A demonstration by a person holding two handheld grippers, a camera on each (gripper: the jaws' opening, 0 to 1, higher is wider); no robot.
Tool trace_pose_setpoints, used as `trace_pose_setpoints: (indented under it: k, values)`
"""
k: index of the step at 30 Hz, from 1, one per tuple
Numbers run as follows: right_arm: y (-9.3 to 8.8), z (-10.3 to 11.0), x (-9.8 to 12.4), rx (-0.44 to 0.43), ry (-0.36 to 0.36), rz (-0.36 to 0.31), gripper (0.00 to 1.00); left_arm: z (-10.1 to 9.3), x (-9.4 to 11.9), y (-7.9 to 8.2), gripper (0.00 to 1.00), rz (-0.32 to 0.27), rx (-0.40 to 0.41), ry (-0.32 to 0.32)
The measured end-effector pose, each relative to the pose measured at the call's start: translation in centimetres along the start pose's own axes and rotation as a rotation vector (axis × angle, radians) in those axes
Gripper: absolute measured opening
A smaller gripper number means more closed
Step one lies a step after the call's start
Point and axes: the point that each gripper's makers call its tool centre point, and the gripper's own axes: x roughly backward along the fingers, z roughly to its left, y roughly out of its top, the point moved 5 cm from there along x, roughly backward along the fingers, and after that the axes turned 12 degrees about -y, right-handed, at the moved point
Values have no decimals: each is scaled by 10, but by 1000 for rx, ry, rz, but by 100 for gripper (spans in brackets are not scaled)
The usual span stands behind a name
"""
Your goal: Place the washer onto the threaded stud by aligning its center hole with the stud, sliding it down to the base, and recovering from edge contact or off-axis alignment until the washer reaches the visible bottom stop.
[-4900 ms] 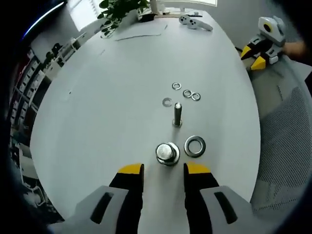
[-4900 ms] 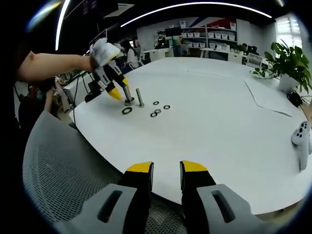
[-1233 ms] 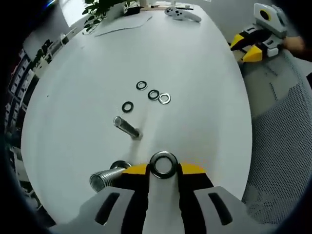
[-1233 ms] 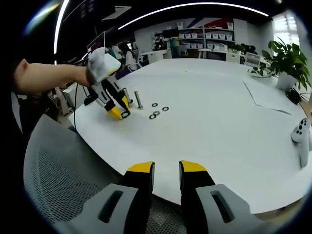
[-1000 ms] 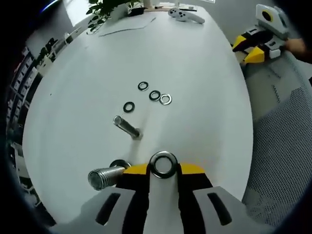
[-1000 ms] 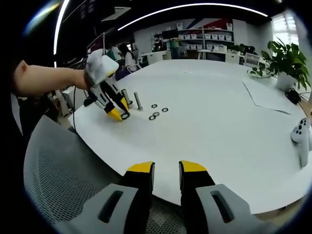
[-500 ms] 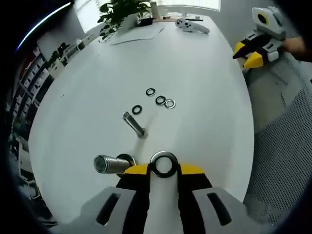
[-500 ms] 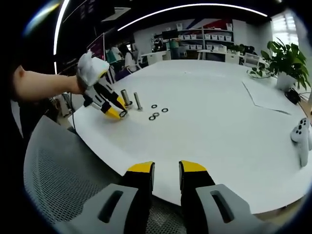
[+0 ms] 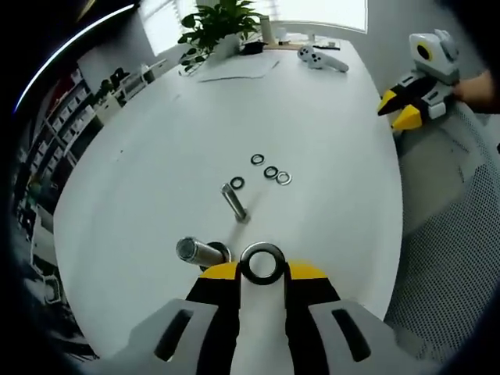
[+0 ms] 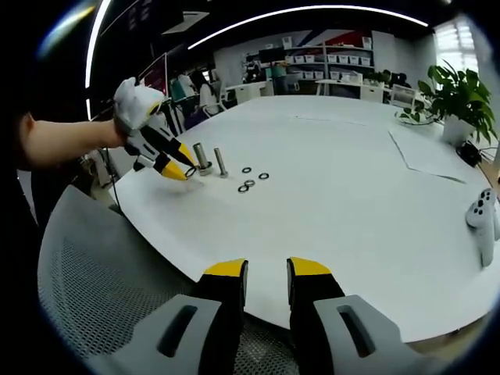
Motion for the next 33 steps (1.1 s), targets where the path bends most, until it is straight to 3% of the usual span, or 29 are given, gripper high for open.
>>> trace_pose_setpoints:
  k: [14, 23, 33]
  values:
    - [0, 0, 0, -2, -2, -2, 23, 4, 23, 13, 18, -46, -36, 52]
    - [0, 0, 0, -1, -2, -1, 23, 18, 36, 16, 19, -43, -50, 94]
    - [0, 0, 0, 0, 0, 4, 23, 28, 33, 17, 18, -14, -72, 96]
